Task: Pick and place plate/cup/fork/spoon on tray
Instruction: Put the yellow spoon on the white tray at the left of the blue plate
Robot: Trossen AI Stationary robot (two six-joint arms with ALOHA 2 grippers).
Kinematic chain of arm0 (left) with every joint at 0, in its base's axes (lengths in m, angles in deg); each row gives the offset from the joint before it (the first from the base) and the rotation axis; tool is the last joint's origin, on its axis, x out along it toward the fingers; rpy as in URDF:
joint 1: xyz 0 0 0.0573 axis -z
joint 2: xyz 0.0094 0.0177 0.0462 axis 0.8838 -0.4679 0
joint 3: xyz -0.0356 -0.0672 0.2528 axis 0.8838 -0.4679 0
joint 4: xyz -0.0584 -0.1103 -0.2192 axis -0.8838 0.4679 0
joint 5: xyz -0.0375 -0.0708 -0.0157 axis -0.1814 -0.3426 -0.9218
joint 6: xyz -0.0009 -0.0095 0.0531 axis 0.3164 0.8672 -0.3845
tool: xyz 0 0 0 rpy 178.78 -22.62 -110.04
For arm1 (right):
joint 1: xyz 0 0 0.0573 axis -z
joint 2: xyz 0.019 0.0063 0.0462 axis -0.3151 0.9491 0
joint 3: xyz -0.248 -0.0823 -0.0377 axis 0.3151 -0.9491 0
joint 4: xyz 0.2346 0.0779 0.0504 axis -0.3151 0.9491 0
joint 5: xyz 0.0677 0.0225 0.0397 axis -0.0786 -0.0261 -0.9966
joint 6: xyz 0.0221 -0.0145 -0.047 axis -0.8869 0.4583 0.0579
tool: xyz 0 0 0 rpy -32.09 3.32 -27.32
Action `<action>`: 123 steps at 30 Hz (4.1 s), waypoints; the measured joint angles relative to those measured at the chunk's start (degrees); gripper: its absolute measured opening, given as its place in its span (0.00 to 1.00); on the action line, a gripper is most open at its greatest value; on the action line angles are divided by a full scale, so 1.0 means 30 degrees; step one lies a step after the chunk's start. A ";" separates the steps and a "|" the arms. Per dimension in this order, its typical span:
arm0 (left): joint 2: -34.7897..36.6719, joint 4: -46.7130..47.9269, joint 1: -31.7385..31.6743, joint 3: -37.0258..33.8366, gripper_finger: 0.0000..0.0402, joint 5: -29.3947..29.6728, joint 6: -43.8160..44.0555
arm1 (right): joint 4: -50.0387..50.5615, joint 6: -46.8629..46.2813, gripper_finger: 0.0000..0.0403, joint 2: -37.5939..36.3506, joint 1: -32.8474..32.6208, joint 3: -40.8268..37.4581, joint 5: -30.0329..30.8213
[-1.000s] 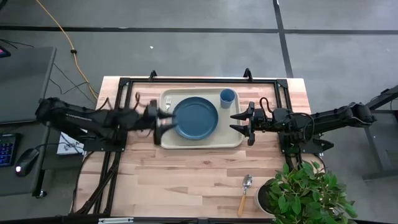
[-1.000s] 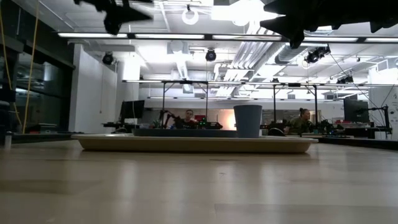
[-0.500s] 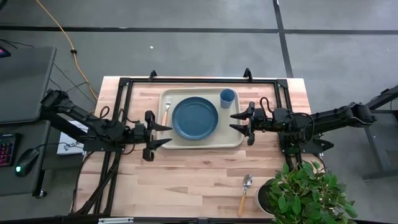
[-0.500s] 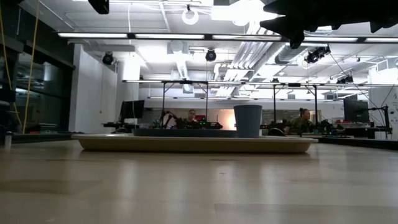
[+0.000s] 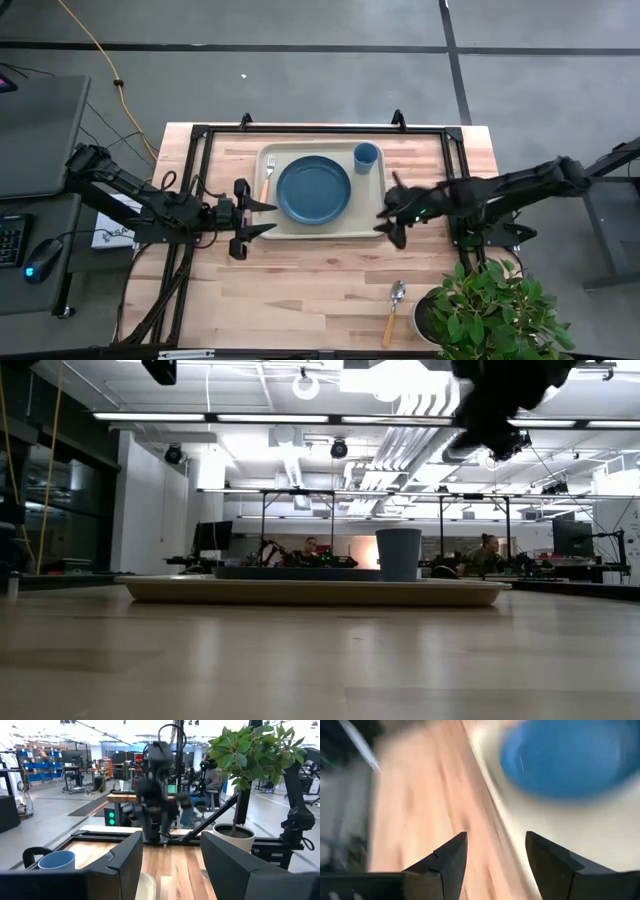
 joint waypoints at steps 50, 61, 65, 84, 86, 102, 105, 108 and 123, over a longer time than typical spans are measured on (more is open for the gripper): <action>-0.0010 -0.0012 -0.0007 0.0000 0.45 -0.0039 0.0460 | -0.1251 -1.1809 0.48 0.5254 -0.7466 -0.3565 -0.4814; -0.0015 -0.0014 -0.0007 0.0000 0.45 -0.0029 0.0742 | -0.3512 -1.1949 0.48 0.7643 -0.8223 -0.3552 -0.4891; -0.0015 -0.0012 -0.0007 0.0000 0.45 -0.0022 0.0742 | -0.3781 -1.1957 0.48 0.7919 -0.8216 -0.3521 -0.4963; -0.0015 -0.0015 -0.0007 0.0000 0.45 -0.0022 0.0881 | -0.3440 -1.0184 0.05 0.7938 -0.8288 -0.3534 -0.4490; -0.0015 -0.0009 -0.0007 0.0000 0.45 -0.0022 0.0986 | -0.3484 -1.0103 0.03 0.7901 -0.8288 -0.3550 -0.4520; -0.0015 -0.0007 0.0326 0.0000 0.45 -0.0022 0.1755 | -0.4292 -0.8954 0.00 0.4349 -0.8290 -0.3550 -0.2291; -0.0015 -0.0007 0.0441 0.0000 0.45 -0.0029 0.1858 | -0.4342 -0.7727 0.00 0.3696 -0.8288 -0.3010 -0.0957; -0.0015 -0.0007 0.0466 0.0000 0.45 -0.0029 0.2533 | -0.4351 -0.5793 0.00 0.3296 -0.8275 -0.1859 0.0328; -0.1046 -0.0015 0.0129 -0.0007 0.45 0.0179 0.5640 | -0.0204 0.5426 0.00 0.4184 -0.5430 0.7549 0.6166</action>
